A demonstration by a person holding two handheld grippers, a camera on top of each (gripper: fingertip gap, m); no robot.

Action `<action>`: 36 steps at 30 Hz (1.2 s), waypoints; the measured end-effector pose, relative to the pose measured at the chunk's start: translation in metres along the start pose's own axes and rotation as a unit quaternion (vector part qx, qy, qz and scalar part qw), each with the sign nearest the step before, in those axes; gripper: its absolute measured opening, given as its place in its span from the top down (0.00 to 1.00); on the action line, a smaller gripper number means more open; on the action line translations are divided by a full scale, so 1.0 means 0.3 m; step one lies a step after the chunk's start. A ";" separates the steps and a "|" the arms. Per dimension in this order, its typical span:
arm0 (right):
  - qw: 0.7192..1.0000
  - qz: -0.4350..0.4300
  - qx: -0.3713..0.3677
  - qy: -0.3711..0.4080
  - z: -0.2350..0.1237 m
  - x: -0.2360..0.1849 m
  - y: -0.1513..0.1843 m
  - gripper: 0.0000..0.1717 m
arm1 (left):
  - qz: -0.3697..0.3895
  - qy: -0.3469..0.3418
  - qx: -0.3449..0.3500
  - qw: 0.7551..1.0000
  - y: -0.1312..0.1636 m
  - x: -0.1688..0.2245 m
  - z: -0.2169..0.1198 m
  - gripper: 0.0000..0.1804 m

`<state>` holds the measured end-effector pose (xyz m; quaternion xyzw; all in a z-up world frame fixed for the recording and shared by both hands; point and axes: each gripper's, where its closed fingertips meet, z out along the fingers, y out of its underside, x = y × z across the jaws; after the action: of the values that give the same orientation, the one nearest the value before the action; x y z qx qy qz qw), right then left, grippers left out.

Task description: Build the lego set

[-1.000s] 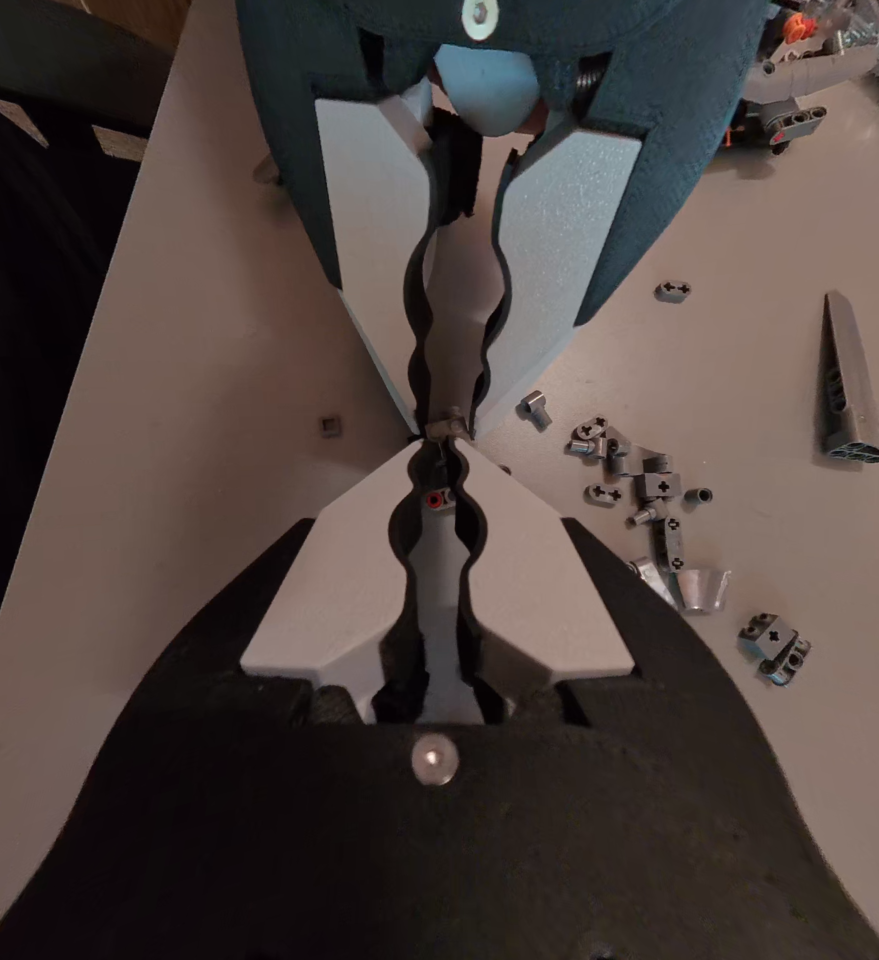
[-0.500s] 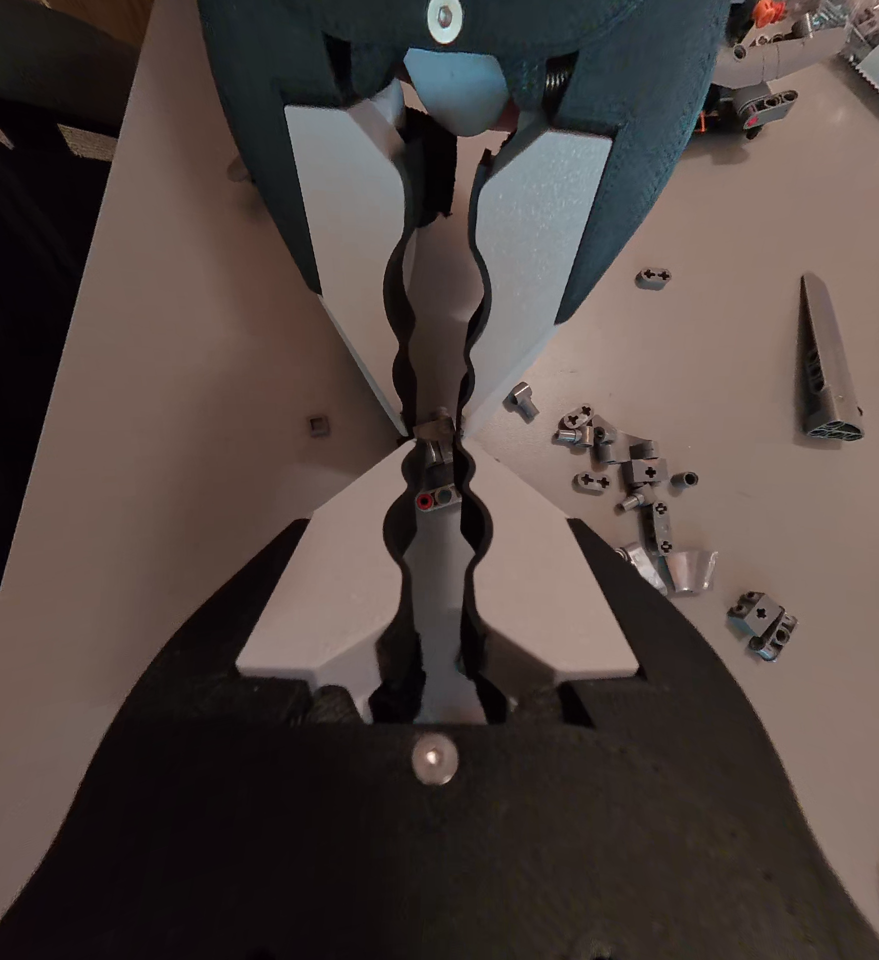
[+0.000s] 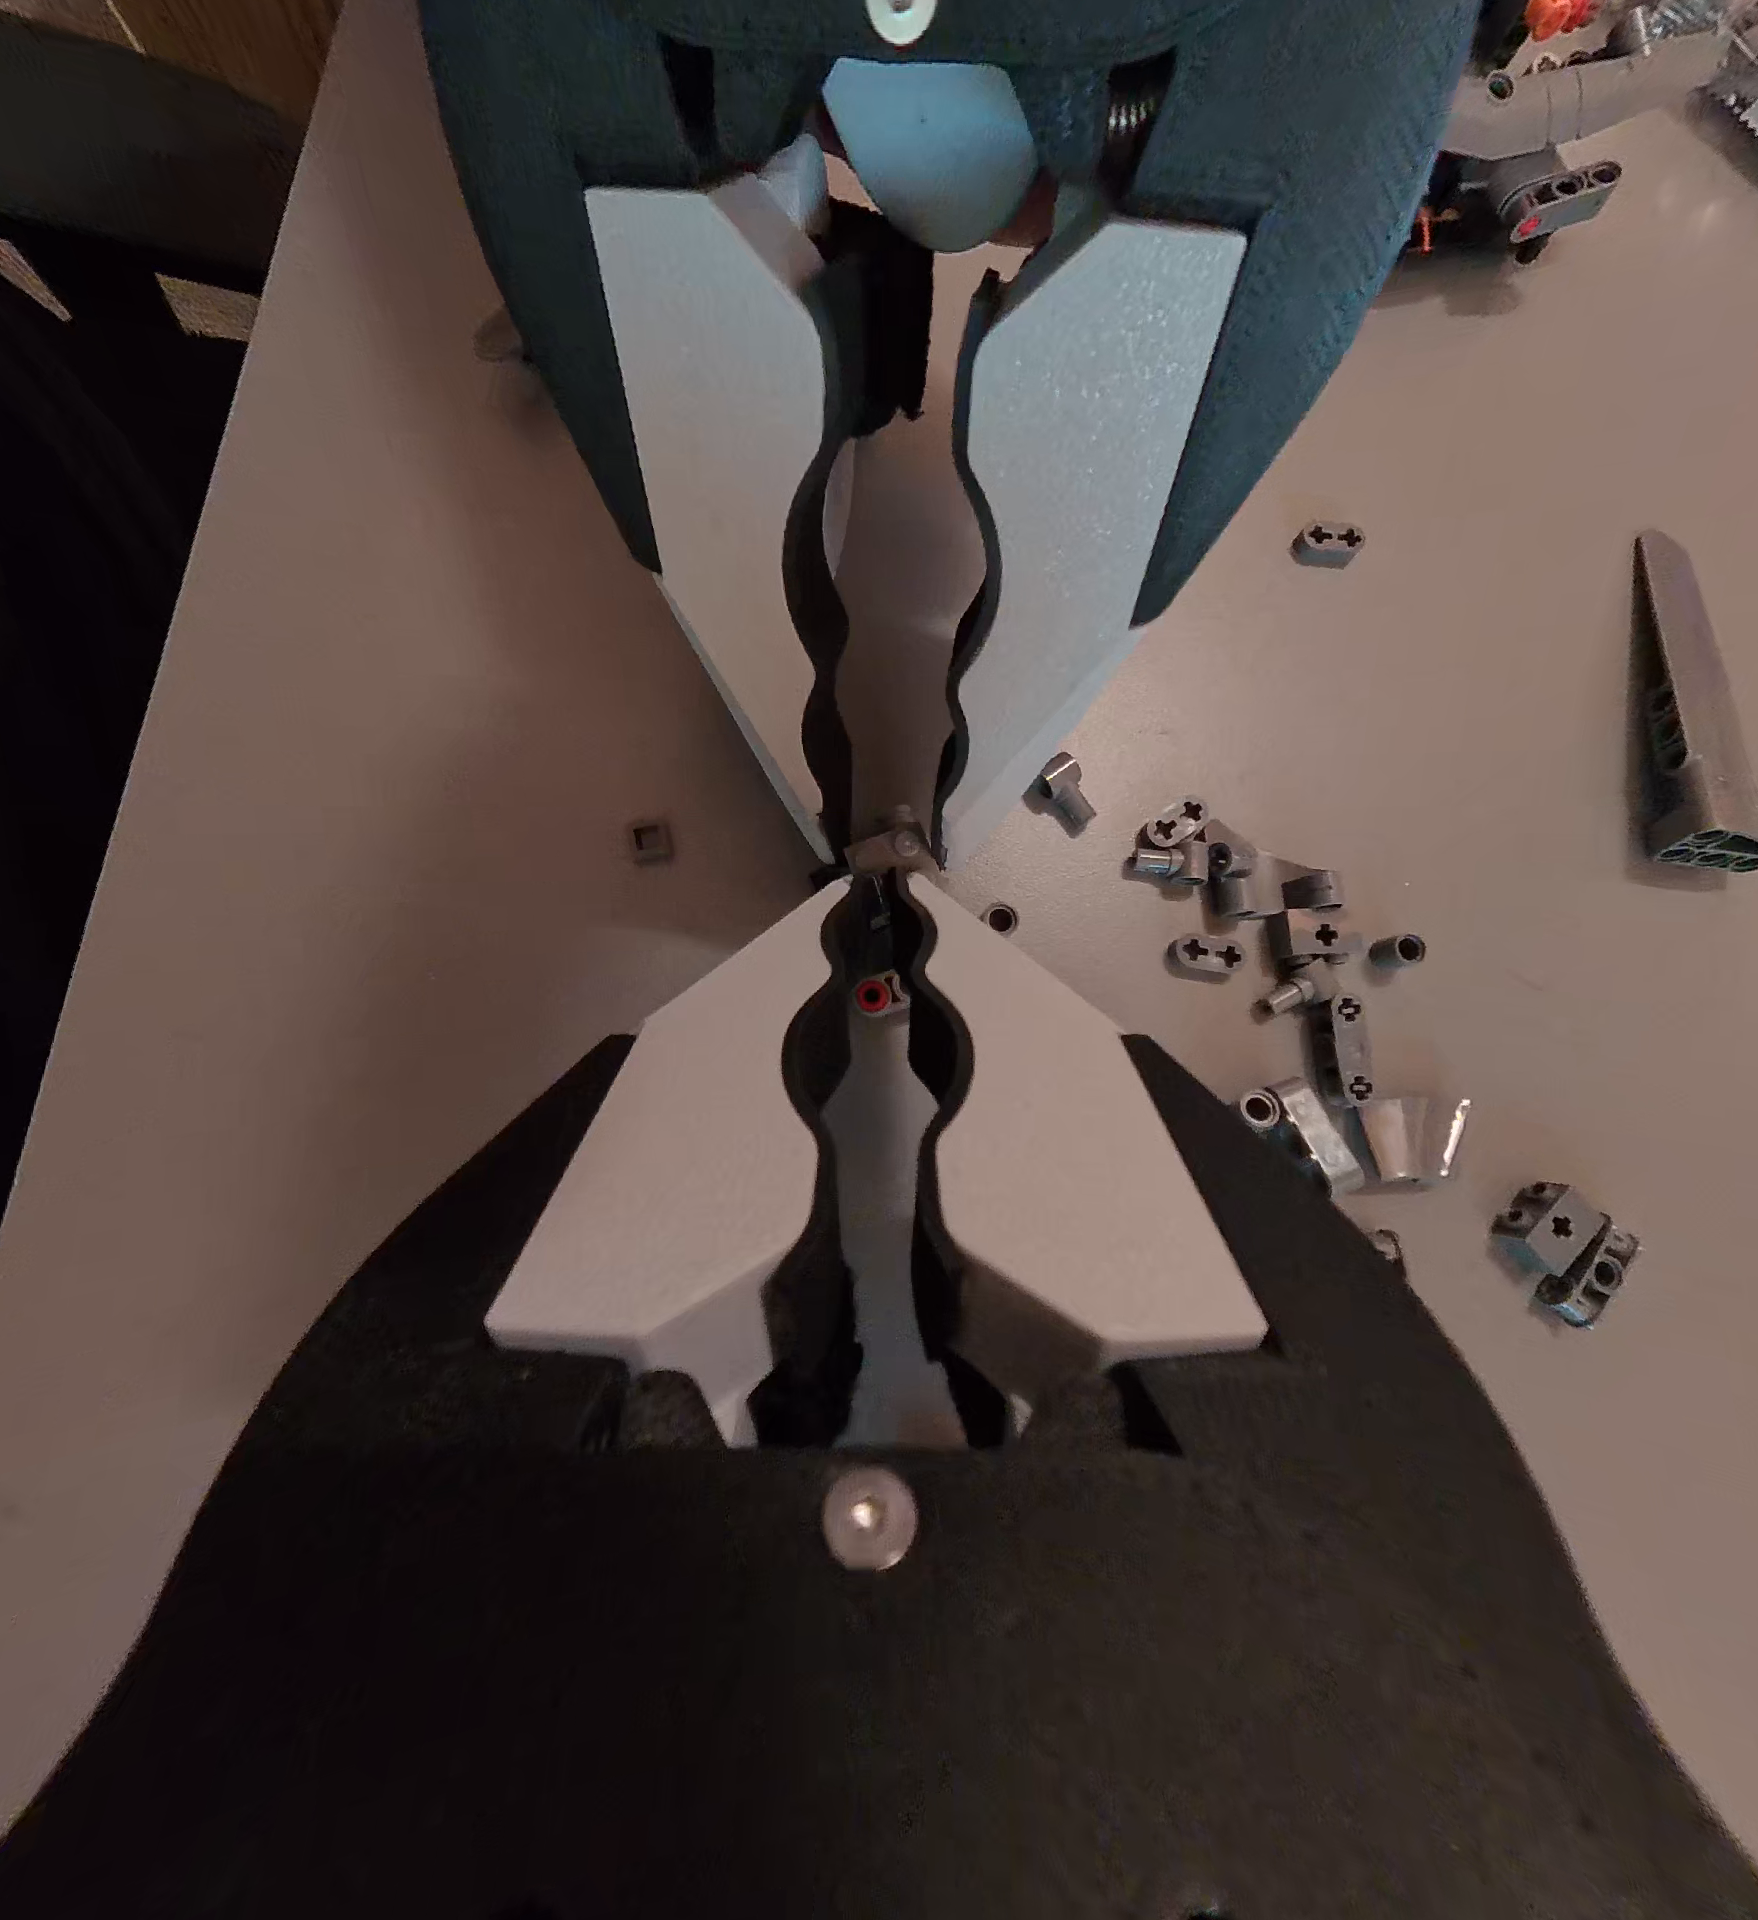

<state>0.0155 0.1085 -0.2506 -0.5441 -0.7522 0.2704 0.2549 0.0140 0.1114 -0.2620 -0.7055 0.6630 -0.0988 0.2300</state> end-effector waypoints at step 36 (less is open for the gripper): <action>0.999 -0.017 -0.036 0.010 0.005 0.022 0.057 0.92 | 0.011 -0.059 0.014 0.998 -0.013 -0.035 -0.014 0.90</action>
<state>0.0242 0.1192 -0.2628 -0.5429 -0.7679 0.2338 0.2469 0.0146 0.1211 -0.2548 -0.6993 0.6549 -0.0636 0.2795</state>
